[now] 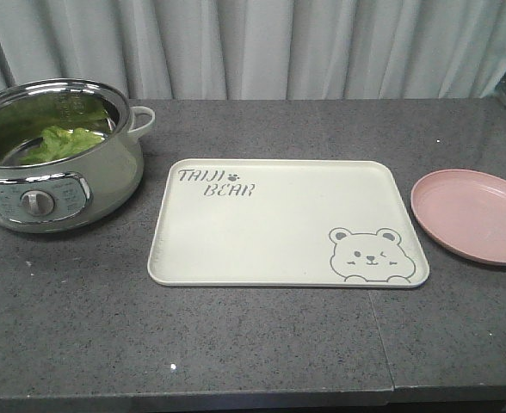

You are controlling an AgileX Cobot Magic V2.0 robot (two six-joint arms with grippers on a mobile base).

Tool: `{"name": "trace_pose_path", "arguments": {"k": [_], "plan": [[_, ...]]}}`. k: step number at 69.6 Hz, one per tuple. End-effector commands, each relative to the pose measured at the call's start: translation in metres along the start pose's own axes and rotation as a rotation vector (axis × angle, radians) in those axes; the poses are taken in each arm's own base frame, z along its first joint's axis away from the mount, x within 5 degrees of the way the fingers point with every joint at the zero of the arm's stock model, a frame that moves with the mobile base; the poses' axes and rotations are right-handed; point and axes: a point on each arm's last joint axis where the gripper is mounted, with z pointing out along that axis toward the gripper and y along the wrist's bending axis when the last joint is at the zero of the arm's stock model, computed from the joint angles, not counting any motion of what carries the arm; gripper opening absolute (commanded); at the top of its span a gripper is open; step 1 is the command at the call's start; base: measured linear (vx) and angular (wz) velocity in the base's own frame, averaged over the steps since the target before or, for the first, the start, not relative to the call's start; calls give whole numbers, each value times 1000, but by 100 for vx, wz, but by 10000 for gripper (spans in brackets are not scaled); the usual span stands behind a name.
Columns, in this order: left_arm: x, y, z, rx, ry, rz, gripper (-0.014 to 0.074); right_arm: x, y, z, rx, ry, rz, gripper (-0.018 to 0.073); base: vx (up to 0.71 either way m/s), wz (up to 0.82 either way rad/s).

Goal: Transfer vegetables to tray and serve
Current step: 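Reach the left gripper into the pot and grasp a lettuce leaf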

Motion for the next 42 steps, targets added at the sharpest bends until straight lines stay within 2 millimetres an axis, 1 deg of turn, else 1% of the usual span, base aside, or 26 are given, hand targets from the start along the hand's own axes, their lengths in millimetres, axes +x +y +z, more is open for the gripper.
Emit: {"name": "trace_pose_path", "arguments": {"k": [1, 6, 12, 16, 17, 19, 25, 29, 32, 38, 42], "plan": [[-24, 1, 34, -32, 72, 45, 402, -14, 1, -1, 10, -68, -12, 585, 0, 0], [-29, 6, 69, -71, 185, 76, 402, -12, 1, -1, 4, -46, -12, 585, 0, 0], [-28, 12, 109, -109, 300, 93, 402, -10, 2, 0, -1, -26, -12, 585, 0, 0], [-22, 17, 138, -135, 385, 99, 402, -9, 2, 0, -3, -18, -12, 585, 0, 0], [-17, 19, 147, -140, 410, 93, 402, -9, 2, 0, -3, -16, -12, 585, 0, 0], [-16, 24, 156, -154, 428, 62, 402, -9, 2, 0, -4, -15, -12, 585, 0, 0], [-1, 39, 186, -190, 484, 1, 411, -9, 2, 0, -5, -10, -12, 585, 0, 0], [11, 50, 200, -209, 525, -16, 424, -8, 2, 0, -7, 0, -12, 585, 0, 0], [18, 59, 206, -213, 557, -41, 434, -7, 3, 0, -9, 7, -12, 585, 0, 0], [26, 64, 213, -156, 594, -100, 461, -7, 3, 0, -10, 11, -11, 585, 0, 0], [30, 64, 217, -134, 605, -90, 476, -7, 3, 0, -10, 10, -10, 585, 0, 0]]}}
